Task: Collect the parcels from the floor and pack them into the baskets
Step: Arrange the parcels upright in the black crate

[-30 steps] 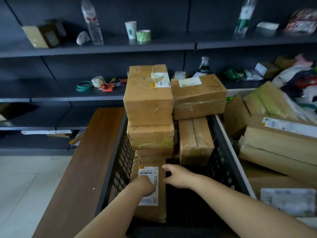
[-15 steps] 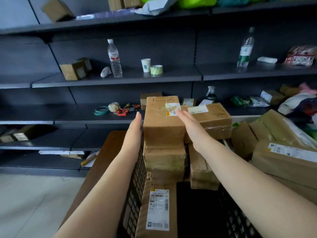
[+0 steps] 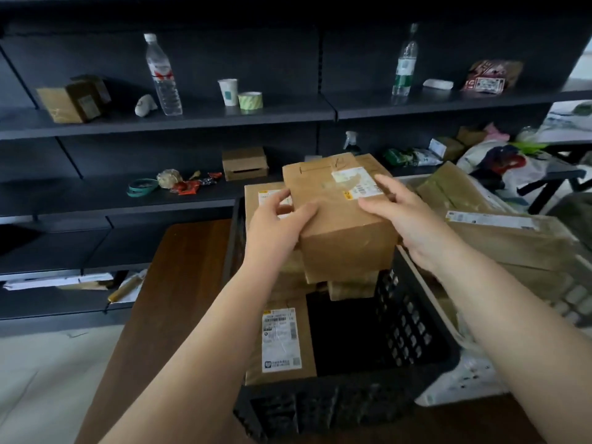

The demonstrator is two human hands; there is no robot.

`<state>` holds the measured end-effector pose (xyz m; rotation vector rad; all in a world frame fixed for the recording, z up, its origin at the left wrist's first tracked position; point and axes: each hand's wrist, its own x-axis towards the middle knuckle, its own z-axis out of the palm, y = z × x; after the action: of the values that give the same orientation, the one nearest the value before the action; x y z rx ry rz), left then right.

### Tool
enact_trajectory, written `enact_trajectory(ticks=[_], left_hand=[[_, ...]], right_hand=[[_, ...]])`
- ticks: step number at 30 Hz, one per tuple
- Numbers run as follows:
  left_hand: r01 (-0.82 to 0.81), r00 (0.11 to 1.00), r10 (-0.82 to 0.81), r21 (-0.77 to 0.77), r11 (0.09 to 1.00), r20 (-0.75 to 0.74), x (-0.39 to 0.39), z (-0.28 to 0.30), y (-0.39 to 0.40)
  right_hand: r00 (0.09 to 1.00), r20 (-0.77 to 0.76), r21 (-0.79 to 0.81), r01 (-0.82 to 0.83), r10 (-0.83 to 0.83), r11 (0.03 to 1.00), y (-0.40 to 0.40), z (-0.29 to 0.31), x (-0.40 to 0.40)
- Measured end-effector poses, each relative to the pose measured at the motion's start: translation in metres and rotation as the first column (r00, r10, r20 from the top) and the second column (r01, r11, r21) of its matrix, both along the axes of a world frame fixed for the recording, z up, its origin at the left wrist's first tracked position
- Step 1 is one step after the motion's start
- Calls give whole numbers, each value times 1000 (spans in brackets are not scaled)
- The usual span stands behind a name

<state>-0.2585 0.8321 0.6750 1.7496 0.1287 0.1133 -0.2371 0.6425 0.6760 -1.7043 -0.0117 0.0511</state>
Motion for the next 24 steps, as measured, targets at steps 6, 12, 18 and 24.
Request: enact_trajectory(ticks=[6, 12, 18, 24], left_hand=[[201, 979, -193, 197, 960, -60, -37, -27, -19], [330, 933, -265, 286, 900, -244, -43, -52, -30], [359, 777, -187, 180, 916, -601, -18, -59, -40], [390, 715, -202, 142, 910, -670, 0, -96, -42]], right_hand=[[977, -167, -191, 103, -136, 976, -22, -30, -64], [965, -252, -479, -62, -70, 876, -24, -36, -79], [851, -520, -683, -367, -68, 632, -8, -35, -38], [797, -604, -648, -498, 10, 577, -7, -73, -9]])
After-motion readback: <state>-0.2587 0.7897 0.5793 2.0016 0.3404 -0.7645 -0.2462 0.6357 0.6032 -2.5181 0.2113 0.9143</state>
